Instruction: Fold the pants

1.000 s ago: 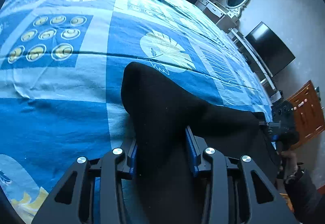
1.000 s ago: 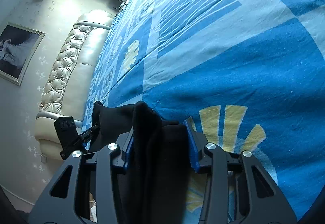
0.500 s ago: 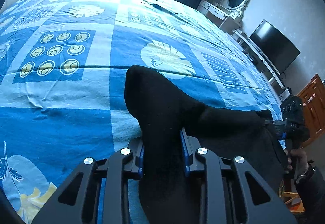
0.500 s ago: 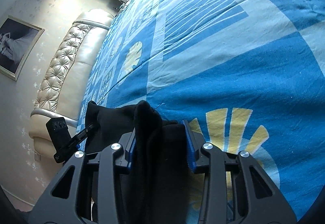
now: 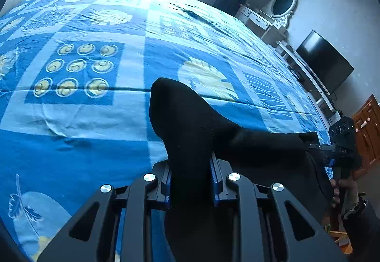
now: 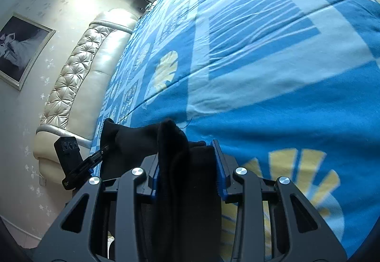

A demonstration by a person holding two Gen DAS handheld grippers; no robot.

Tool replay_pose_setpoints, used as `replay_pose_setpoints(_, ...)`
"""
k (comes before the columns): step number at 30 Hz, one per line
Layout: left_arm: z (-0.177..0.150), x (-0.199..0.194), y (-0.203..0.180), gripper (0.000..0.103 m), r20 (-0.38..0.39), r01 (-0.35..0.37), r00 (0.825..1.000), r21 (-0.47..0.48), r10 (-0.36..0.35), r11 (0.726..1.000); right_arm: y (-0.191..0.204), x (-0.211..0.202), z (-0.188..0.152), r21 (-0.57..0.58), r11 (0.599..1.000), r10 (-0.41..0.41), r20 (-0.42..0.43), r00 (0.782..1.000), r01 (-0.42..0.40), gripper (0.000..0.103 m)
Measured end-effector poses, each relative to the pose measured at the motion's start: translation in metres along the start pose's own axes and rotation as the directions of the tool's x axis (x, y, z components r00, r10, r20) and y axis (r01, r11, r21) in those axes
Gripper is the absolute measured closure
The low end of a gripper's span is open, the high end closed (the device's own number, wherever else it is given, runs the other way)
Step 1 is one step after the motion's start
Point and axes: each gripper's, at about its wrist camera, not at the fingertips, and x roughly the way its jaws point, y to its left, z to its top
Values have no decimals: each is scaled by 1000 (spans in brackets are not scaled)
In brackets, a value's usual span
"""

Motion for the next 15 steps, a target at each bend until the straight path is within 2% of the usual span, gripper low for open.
replay_pose_setpoints(15,41,-1,59,78,14,-60,998,-75,61,995,30,63,43,-20,999,33,-34,999,-34,68)
